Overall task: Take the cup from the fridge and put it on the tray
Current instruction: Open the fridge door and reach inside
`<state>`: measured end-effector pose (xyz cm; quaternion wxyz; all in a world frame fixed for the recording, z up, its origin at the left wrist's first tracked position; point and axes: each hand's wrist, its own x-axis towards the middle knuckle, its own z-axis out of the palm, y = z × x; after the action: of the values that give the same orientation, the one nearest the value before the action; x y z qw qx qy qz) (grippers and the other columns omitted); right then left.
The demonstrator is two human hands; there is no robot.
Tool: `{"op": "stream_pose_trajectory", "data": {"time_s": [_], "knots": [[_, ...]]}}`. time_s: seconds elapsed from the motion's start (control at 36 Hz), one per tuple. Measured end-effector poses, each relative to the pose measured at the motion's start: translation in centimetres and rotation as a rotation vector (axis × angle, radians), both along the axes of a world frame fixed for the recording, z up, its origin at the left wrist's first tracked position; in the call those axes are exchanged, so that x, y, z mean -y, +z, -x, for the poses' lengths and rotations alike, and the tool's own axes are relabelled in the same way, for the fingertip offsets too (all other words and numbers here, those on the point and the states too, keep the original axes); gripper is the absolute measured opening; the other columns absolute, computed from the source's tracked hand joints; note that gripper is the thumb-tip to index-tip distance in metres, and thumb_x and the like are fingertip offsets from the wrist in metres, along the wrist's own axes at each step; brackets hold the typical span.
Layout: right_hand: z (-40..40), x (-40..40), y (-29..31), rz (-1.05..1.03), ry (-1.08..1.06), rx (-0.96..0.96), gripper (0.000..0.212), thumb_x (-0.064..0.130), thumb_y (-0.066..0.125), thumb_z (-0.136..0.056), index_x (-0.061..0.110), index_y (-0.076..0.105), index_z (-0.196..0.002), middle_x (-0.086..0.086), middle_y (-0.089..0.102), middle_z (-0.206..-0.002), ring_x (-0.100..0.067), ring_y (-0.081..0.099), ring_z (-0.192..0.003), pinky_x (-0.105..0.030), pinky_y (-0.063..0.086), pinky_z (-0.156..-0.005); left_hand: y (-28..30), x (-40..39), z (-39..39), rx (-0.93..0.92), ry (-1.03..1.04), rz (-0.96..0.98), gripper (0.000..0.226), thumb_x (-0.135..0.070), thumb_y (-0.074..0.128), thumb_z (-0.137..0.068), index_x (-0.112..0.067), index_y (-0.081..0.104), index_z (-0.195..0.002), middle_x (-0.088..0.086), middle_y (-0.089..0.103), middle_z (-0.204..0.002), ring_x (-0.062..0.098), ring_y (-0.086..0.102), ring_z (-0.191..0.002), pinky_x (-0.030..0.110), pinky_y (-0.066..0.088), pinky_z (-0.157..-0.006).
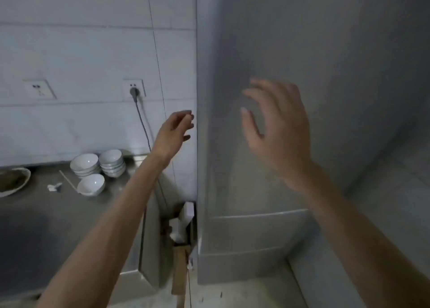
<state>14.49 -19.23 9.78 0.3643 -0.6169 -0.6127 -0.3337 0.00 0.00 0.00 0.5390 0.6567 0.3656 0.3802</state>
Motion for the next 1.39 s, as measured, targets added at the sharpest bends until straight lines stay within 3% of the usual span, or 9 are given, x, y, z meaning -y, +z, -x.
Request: {"op": "stream_pose_trajectory", "data": {"time_s": [0.17, 0.31, 0.44, 0.92, 1.0, 1.08, 1.17, 1.31, 1.39], "knots": [[1.5, -9.1, 6.0, 0.103, -0.156, 0.622, 0.029, 0.029, 0.048, -0.095, 0.013, 0.069, -0.105, -0.014, 0.055, -0.145, -0.042, 0.042, -0.142, -0.062, 0.028, -0.119, 3.8, -1.5, -3.2, 0.004, -0.082, -0.094, 0.035, -0.024, 0.047, -0.112, -0.009, 0.054, -0.143, -0.003, 0.068, -0.109, -0.012, 0.068, -0.063, 0.007, 0.052, -0.055], [1.1, -12.5, 7.7, 0.178, -0.095, 1.043, 0.035, 0.019, 0.048, -0.093, 0.007, 0.074, -0.074, -0.012, 0.068, -0.078, -0.036, 0.066, -0.093, -0.059, 0.04, -0.114, 3.5, -1.2, -3.3, -0.028, -0.022, -0.14, 0.035, -0.026, 0.048, -0.112, -0.019, 0.054, -0.145, -0.008, 0.069, -0.123, 0.0, 0.066, -0.09, 0.005, 0.054, -0.069], [1.2, -14.4, 8.1, 0.17, -0.083, 1.185, 0.031, 0.025, 0.051, -0.086, 0.018, 0.069, -0.062, 0.0, 0.061, -0.066, -0.023, 0.057, -0.07, -0.036, 0.053, -0.087, 4.0, -0.8, -3.8, 0.005, 0.026, -0.105, 0.028, -0.026, 0.049, -0.11, -0.02, 0.059, -0.136, -0.007, 0.072, -0.116, 0.012, 0.068, -0.104, 0.028, 0.055, -0.087], [4.8, 4.0, 7.8, -0.024, 0.265, 0.902, 0.029, 0.011, 0.056, -0.085, 0.011, 0.056, -0.056, -0.005, 0.053, -0.059, -0.026, 0.049, -0.057, -0.038, 0.052, -0.069, -1.7, 15.5, -2.1, 0.186, -0.143, 0.195, 0.033, -0.041, 0.035, -0.113, -0.025, 0.053, -0.135, -0.01, 0.068, -0.124, 0.003, 0.067, -0.116, 0.021, 0.053, -0.105], [5.4, 10.2, 7.2, -0.022, 0.152, 0.849, 0.029, 0.014, 0.061, -0.082, 0.016, 0.052, -0.054, -0.003, 0.05, -0.058, -0.023, 0.037, -0.058, -0.034, 0.039, -0.071, -2.3, 20.5, -3.0, 0.262, -0.192, 0.222, 0.049, -0.044, 0.042, -0.108, -0.014, 0.044, -0.147, -0.006, 0.067, -0.135, -0.002, 0.065, -0.118, -0.005, 0.046, -0.08], [5.5, 17.0, 6.5, -0.004, -0.05, 0.802, 0.03, 0.02, 0.064, -0.083, 0.018, 0.049, -0.057, -0.004, 0.053, -0.06, -0.023, 0.041, -0.06, -0.034, 0.036, -0.072, -3.4, 25.5, -3.2, 0.338, -0.309, 0.213, 0.032, -0.025, 0.058, -0.106, -0.02, 0.043, -0.134, -0.023, 0.077, -0.102, -0.002, 0.072, -0.092, 0.01, 0.056, -0.077], [5.5, 22.6, 6.0, 0.037, -0.33, 0.769, 0.033, 0.025, 0.065, -0.086, 0.016, 0.056, -0.056, -0.004, 0.061, -0.061, -0.027, 0.053, -0.055, -0.038, 0.04, -0.064, -3.4, 29.9, -3.4, 0.326, -0.482, 0.285, 0.041, -0.035, 0.074, -0.085, -0.019, 0.053, -0.115, 0.006, 0.07, -0.088, 0.015, 0.067, -0.083, 0.033, 0.055, -0.076], [5.2, 26.6, 5.1, 0.08, -0.671, 0.64, 0.033, 0.025, 0.063, -0.091, 0.014, 0.061, -0.06, -0.006, 0.066, -0.065, -0.029, 0.06, -0.06, -0.038, 0.045, -0.057, -2.4, 35.8, -6.7, 0.058, -0.798, 0.143, 0.019, -0.047, 0.066, -0.088, -0.064, 0.065, -0.097, -0.02, 0.076, -0.096, -0.012, 0.072, -0.088, 0.015, 0.058, -0.078], [4.0, 26.6, 4.2, 0.191, -0.835, 0.438, 0.031, 0.029, 0.056, -0.095, 0.013, 0.064, -0.07, -0.007, 0.063, -0.067, -0.03, 0.059, -0.066, -0.039, 0.045, -0.061, -1.6, 38.6, -8.7, 0.052, -0.874, 0.045, 0.034, -0.028, 0.065, -0.093, -0.018, 0.07, -0.126, 0.0, 0.076, -0.105, -0.014, 0.065, -0.08, 0.004, 0.049, -0.075]]}}
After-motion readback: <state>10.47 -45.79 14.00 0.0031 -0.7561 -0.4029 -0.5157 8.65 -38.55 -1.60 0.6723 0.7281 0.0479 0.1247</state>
